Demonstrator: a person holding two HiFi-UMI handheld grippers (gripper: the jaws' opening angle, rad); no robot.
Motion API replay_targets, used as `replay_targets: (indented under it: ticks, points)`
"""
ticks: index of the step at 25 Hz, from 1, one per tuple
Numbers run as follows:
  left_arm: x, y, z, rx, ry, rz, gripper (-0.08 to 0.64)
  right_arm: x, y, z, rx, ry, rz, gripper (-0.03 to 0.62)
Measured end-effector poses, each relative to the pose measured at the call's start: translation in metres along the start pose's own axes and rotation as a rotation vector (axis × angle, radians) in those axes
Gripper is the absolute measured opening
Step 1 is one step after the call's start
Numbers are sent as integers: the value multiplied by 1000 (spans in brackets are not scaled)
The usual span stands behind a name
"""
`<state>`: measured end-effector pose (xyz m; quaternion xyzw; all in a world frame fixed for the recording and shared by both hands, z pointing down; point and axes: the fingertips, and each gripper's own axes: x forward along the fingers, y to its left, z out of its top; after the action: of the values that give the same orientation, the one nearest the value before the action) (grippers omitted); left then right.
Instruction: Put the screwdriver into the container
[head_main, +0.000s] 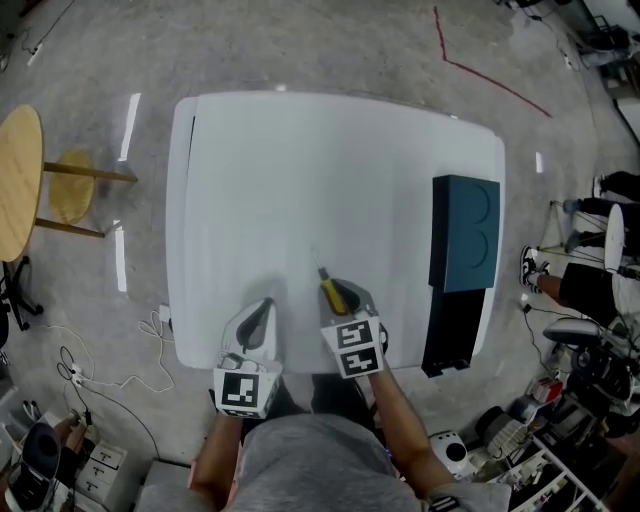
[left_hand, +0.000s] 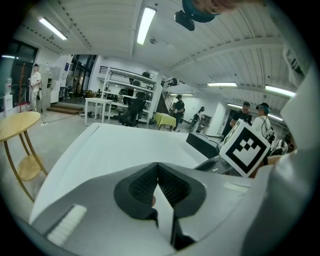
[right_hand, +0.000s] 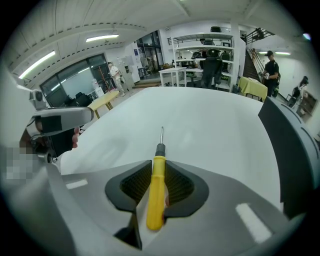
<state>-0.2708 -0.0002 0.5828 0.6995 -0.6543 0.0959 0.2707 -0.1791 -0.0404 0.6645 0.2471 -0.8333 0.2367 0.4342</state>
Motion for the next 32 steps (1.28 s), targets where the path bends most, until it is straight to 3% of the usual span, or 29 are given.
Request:
replay_targets:
  ticks: [11,17,26,32]
  points:
    - [-2,-7,25,37,-47,3,12,-33,-10,21,18,-97,-26,86]
    - [-4,-26,50,79,-102,-34,12,-66,-16,32,29,-169,-60,86]
    - [-14,-86,84,163,-149,-136,12,-147,-31,27,63,-278,-147,86]
    - [-3,-144,92,210,-174,-224,12,-194,-65,11,96,-334,-216,84]
